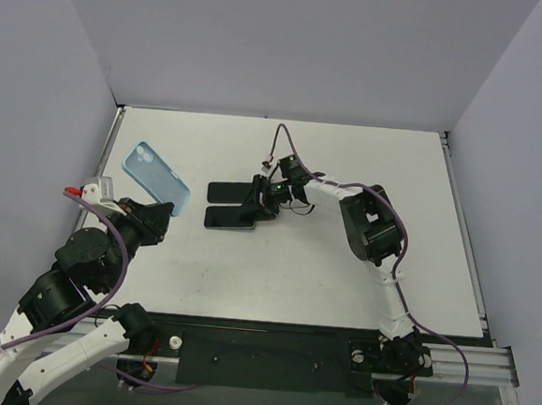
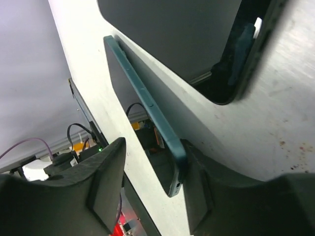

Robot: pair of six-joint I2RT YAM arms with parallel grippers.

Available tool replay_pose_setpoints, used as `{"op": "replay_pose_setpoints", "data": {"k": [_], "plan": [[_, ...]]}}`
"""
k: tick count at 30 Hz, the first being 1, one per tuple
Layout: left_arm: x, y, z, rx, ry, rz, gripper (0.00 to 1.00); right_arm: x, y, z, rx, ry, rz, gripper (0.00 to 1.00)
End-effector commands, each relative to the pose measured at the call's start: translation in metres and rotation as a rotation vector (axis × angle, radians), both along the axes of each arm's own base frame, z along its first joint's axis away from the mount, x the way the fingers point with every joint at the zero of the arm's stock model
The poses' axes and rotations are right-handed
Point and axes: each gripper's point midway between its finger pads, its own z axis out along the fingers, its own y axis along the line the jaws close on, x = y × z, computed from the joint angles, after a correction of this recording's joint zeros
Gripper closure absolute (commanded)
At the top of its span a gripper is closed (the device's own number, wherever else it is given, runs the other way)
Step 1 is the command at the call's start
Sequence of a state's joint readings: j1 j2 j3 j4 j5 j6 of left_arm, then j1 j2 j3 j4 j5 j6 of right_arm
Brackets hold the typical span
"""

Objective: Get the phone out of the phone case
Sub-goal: Place the phone at the center of the board.

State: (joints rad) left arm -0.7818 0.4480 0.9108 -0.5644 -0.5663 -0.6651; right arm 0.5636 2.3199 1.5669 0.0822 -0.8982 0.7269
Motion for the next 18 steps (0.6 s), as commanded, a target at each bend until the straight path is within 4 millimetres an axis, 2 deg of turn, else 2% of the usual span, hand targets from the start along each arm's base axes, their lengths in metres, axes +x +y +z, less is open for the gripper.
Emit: {"op": "replay_pose_setpoints", "data": {"k": [1,4,5,6,7,10,12,13,14,15,16,17,18], "plan": [[0.002,-0.005,0.017,-0.052,-0.047,-0.013,1.00,0.008,-0.010,-0.001,-0.105,-0.054,-0.017,0.45],[0.002,-0.006,0.015,-0.052,-0.041,-0.016,1.00,0.006,-0.026,-0.002,-0.206,-0.085,-0.012,0.23],[0.002,-0.008,0.013,-0.054,-0.035,-0.021,1.00,0.004,-0.040,-0.002,-0.290,-0.075,-0.030,0.13],[0.002,-0.008,0.012,-0.057,-0.032,-0.022,1.00,0.003,-0.050,-0.005,-0.346,-0.094,-0.023,0.12],[0.002,-0.011,0.011,-0.061,-0.029,-0.033,1.00,-0.001,-0.068,-0.003,-0.438,-0.095,-0.042,0.11],[0.003,-0.017,0.008,-0.074,-0.029,-0.052,1.00,-0.010,-0.104,0.007,-0.580,-0.151,-0.059,0.10],[0.003,-0.026,0.007,-0.073,-0.035,-0.092,1.00,-0.016,-0.129,0.021,-0.654,-0.208,-0.077,0.09],[0.004,-0.030,0.003,-0.066,-0.035,-0.107,1.00,-0.027,-0.138,0.034,-0.651,-0.236,-0.075,0.09],[0.002,-0.040,0.008,-0.065,-0.059,-0.163,1.00,-0.032,-0.144,0.040,-0.664,-0.270,-0.062,0.09],[0.003,-0.047,0.005,-0.053,-0.067,-0.193,1.00,-0.043,-0.150,0.055,-0.651,-0.311,-0.060,0.09],[-0.003,-0.061,0.013,-0.056,-0.110,-0.279,1.00,-0.047,-0.148,0.064,-0.620,-0.353,-0.042,0.09],[-0.004,-0.071,0.008,-0.045,-0.117,-0.326,1.00,-0.062,-0.151,0.077,-0.579,-0.384,-0.040,0.11],[-0.012,-0.087,0.016,-0.046,-0.166,-0.429,1.00,-0.069,-0.139,0.087,-0.476,-0.397,-0.024,0.16]]}}
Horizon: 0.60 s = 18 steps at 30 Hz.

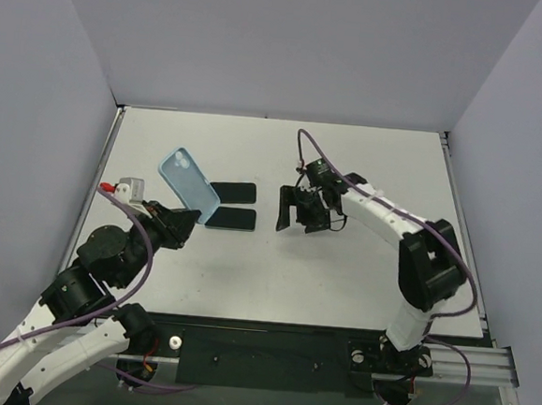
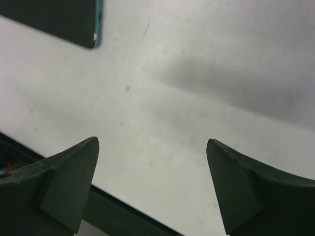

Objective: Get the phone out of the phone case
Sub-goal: Place the phone at the center of the board, then place the phone case at the center of the board.

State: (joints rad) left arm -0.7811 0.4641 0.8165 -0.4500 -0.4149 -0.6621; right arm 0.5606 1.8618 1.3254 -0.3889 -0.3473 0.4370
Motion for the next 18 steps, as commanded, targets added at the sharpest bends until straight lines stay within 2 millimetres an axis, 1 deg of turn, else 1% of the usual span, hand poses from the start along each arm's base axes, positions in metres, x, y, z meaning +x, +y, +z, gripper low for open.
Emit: {"op": "replay_pose_setpoints", "data": {"k": [1,2,3,4,5,6,7,8,9,10,11,12,13,14,15,17,18], "plan": [[-0.017,-0.059,0.030,-0.043,-0.173,-0.329,1.00,-0.040,-0.008,0.069,0.137,-0.166,0.109,0.22],[-0.025,-0.070,0.035,-0.048,-0.207,-0.406,1.00,-0.051,0.005,0.084,0.249,-0.157,0.138,0.39],[-0.029,-0.080,0.031,-0.044,-0.204,-0.463,1.00,-0.068,0.008,0.096,0.331,-0.137,0.149,0.46],[-0.037,-0.089,0.031,-0.045,-0.213,-0.539,1.00,-0.077,0.026,0.123,0.492,-0.161,0.218,0.50],[-0.038,-0.096,0.028,-0.037,-0.202,-0.573,1.00,-0.095,0.031,0.141,0.609,-0.131,0.219,0.50],[-0.043,-0.107,0.021,-0.027,-0.179,-0.638,1.00,-0.108,0.037,0.172,0.750,-0.201,0.279,0.50],[-0.045,-0.111,0.020,-0.026,-0.174,-0.668,1.00,-0.114,0.039,0.183,0.805,-0.205,0.271,0.50],[-0.051,-0.120,0.017,-0.031,-0.165,-0.735,1.00,-0.126,0.036,0.200,0.854,-0.262,0.311,0.47],[-0.053,-0.125,0.015,-0.035,-0.156,-0.765,1.00,-0.130,0.033,0.203,0.853,-0.295,0.336,0.44],[-0.056,-0.131,0.011,-0.035,-0.136,-0.803,1.00,-0.139,0.028,0.209,0.849,-0.317,0.353,0.39],[-0.059,-0.135,0.008,-0.040,-0.120,-0.833,1.00,-0.139,0.025,0.208,0.826,-0.352,0.366,0.38],[-0.058,-0.140,0.006,-0.048,-0.122,-0.852,1.00,-0.141,0.021,0.208,0.809,-0.358,0.357,0.33],[-0.064,-0.144,0.008,-0.066,-0.136,-0.896,1.00,-0.136,0.019,0.209,0.796,-0.376,0.339,0.32],[-0.064,-0.147,0.003,-0.069,-0.122,-0.913,1.00,-0.135,0.018,0.208,0.790,-0.373,0.330,0.30],[-0.068,-0.149,0.004,-0.083,-0.136,-0.940,1.00,-0.132,0.016,0.207,0.787,-0.372,0.318,0.29],[-0.073,-0.153,-0.002,-0.080,-0.119,-0.996,1.00,-0.130,0.014,0.209,0.785,-0.386,0.313,0.29],[-0.073,-0.156,-0.006,-0.078,-0.102,-1.014,1.00,-0.130,0.014,0.209,0.784,-0.388,0.311,0.30]]}}
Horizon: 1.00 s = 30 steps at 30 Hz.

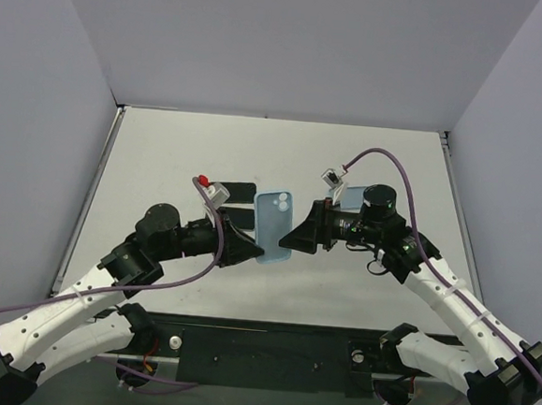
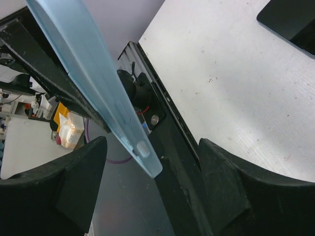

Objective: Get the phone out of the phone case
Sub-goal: Place the phone case at the center of the board.

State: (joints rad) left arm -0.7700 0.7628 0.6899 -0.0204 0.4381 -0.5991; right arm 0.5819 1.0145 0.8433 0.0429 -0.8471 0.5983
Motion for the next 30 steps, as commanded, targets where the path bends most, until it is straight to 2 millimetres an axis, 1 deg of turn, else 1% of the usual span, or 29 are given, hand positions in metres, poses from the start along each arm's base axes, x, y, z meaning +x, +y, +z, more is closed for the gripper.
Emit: {"op": "replay_pose_setpoints", "data": {"k": [1,2,3,4,6,8,9,10,11,12,13,14,15,16,17,18,19,20,21,22,23,24,25,26,27,28,29,30], "plan": [[-0.025,-0.014,0.027,-0.103,-0.064,-0.205,1.00,0.000,0.000,0.011,0.031,-0.046,0.027,0.33],[-0.025,-0.017,0.024,-0.100,-0.049,-0.222,1.00,-0.001,0.001,0.012,0.043,-0.053,0.038,0.38],[-0.031,-0.018,0.025,-0.107,-0.051,-0.263,1.00,-0.004,0.003,0.017,0.068,-0.055,0.062,0.46],[-0.030,-0.020,0.023,-0.100,-0.036,-0.271,1.00,-0.008,0.003,0.015,0.075,-0.045,0.073,0.48],[-0.030,-0.020,0.017,-0.084,-0.027,-0.281,1.00,-0.017,0.003,0.020,0.108,-0.052,0.123,0.51],[-0.027,-0.020,0.014,-0.075,-0.026,-0.282,1.00,-0.030,0.001,0.022,0.130,-0.057,0.181,0.55],[-0.025,-0.019,0.010,-0.068,-0.018,-0.281,1.00,-0.036,0.000,0.024,0.146,-0.065,0.211,0.61],[-0.024,-0.019,0.009,-0.068,-0.014,-0.289,1.00,-0.038,0.000,0.025,0.153,-0.065,0.216,0.65],[-0.022,-0.018,0.008,-0.063,-0.006,-0.292,1.00,-0.040,-0.001,0.027,0.157,-0.070,0.217,0.76],[-0.020,-0.017,0.007,-0.061,0.000,-0.287,1.00,-0.042,0.000,0.028,0.161,-0.069,0.224,0.81],[-0.015,-0.015,0.007,-0.058,0.002,-0.270,0.99,-0.042,0.001,0.028,0.159,-0.058,0.231,0.93],[-0.008,-0.012,0.005,-0.052,0.013,-0.241,0.94,-0.043,0.001,0.027,0.155,-0.060,0.232,0.99],[-0.006,-0.010,0.008,-0.055,0.007,-0.230,0.79,-0.042,0.001,0.027,0.152,-0.058,0.228,1.00],[-0.001,-0.008,0.006,-0.048,0.013,-0.203,0.73,-0.038,0.001,0.026,0.146,-0.062,0.206,1.00],[0.002,-0.006,0.011,-0.044,0.006,-0.180,0.64,-0.036,0.001,0.025,0.143,-0.061,0.195,1.00],[0.010,-0.003,0.005,-0.013,0.017,-0.126,0.48,-0.030,0.002,0.025,0.138,-0.053,0.159,1.00],[0.016,0.002,0.012,-0.008,-0.001,-0.075,0.22,-0.021,0.001,0.021,0.123,-0.042,0.116,1.00],[0.040,0.019,-0.013,0.104,0.070,0.117,0.21,-0.001,-0.002,0.015,0.092,-0.026,0.001,1.00],[0.054,0.035,-0.009,0.143,0.071,0.252,0.20,0.018,-0.008,0.003,0.057,0.019,-0.102,1.00],[0.074,0.069,-0.031,0.249,0.137,0.485,0.18,0.044,-0.016,-0.005,0.036,0.067,-0.264,1.00],[0.081,0.092,-0.023,0.262,0.145,0.624,0.17,0.062,-0.029,-0.024,0.013,0.197,-0.404,1.00],[0.088,0.120,-0.031,0.308,0.170,0.782,0.17,0.087,-0.048,-0.042,-0.022,0.233,-0.595,1.00],[0.085,0.130,-0.025,0.286,0.147,0.816,0.17,0.097,-0.065,-0.068,-0.011,0.368,-0.737,1.00],[0.088,0.135,-0.017,0.253,0.114,0.847,0.17,0.108,-0.087,-0.097,-0.012,0.402,-0.896,1.00],[0.083,0.139,-0.013,0.217,0.091,0.853,0.18,0.119,-0.100,-0.101,0.048,0.436,-0.983,1.00],[0.083,0.139,-0.005,0.169,0.069,0.858,0.18,0.129,-0.116,-0.110,0.073,0.422,-1.068,1.00],[0.078,0.141,0.001,0.128,0.047,0.849,0.18,0.137,-0.134,-0.121,0.067,0.444,-1.153,1.00],[0.077,0.139,0.004,0.100,0.030,0.837,0.18,0.142,-0.148,-0.130,0.063,0.444,-1.214,1.00]]}}
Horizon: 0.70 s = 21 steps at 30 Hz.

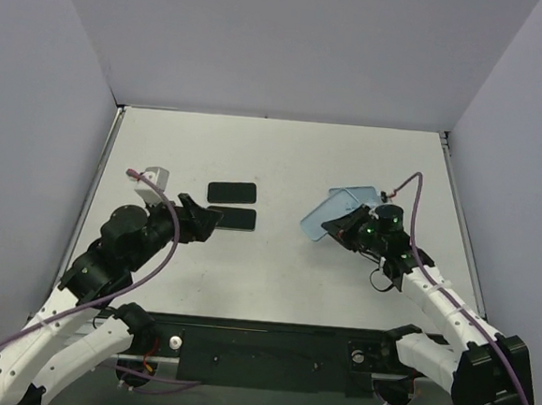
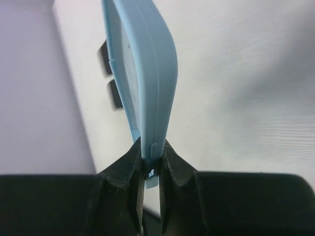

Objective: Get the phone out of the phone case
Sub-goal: Place the phone case at the center of the board.

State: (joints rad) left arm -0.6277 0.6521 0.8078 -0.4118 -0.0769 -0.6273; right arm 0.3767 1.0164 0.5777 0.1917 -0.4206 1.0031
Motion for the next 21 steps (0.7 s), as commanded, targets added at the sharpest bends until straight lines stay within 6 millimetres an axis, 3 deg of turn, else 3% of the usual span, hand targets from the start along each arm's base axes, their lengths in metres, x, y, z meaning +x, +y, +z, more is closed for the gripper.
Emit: {"op": "replay_pose_setpoints", "data": {"k": [1,5,8,14,17,21], "plan": [[0.001,0.038,0.020,-0.044,-0.108,0.176,0.18,0.056,-0.085,-0.042,0.039,0.095,-0.543,1.00],[-0.004,0.041,0.021,-0.044,-0.109,0.174,0.18,0.080,-0.113,-0.061,0.091,0.059,-0.647,1.00],[-0.003,0.040,0.018,-0.023,-0.095,0.171,0.18,0.092,-0.123,-0.084,0.125,0.089,-0.680,1.00],[-0.002,0.033,0.030,-0.056,-0.125,0.140,0.18,0.107,-0.119,-0.110,0.239,0.126,-0.700,1.00],[-0.002,0.032,0.035,-0.062,-0.136,0.135,0.18,0.115,-0.114,-0.111,0.280,0.126,-0.690,0.99],[-0.002,0.030,0.035,-0.060,-0.135,0.124,0.18,0.112,-0.111,-0.126,0.295,0.170,-0.693,0.88]]}}
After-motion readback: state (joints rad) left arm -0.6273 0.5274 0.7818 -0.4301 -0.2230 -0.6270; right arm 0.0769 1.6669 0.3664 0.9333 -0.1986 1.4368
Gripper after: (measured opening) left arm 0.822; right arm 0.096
